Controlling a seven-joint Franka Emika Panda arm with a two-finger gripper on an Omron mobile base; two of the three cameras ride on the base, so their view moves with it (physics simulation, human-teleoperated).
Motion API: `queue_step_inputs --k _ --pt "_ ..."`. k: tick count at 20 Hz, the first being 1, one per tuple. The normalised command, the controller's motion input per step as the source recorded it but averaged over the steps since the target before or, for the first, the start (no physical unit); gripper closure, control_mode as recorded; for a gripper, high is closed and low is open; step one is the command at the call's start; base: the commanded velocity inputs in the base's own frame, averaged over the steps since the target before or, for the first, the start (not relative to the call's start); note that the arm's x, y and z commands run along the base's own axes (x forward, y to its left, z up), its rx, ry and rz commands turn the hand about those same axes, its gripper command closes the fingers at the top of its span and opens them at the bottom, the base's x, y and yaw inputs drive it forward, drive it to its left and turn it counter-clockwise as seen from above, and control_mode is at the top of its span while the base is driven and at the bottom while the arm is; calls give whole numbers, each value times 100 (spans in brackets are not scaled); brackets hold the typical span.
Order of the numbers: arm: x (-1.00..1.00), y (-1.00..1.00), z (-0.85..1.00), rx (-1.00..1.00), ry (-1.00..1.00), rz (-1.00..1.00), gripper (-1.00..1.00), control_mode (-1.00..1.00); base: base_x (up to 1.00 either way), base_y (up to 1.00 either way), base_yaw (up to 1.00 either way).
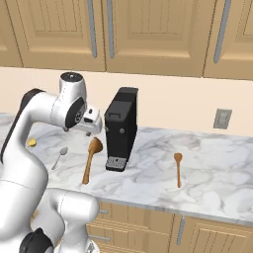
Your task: Organize the utensils by type. Pick up the wooden spoons from the counter and place them in the open cabinet. Then pick up the metallic utensils from the counter and place them in the open drawer.
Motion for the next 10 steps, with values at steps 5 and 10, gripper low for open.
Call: queue_step_inputs --k 5,10 --pt "1 5 -48 -12 16 -4 -100 -100 0 0 0" --pt "0 1 -49 -4 9 -1 -100 -100 0 0 0"
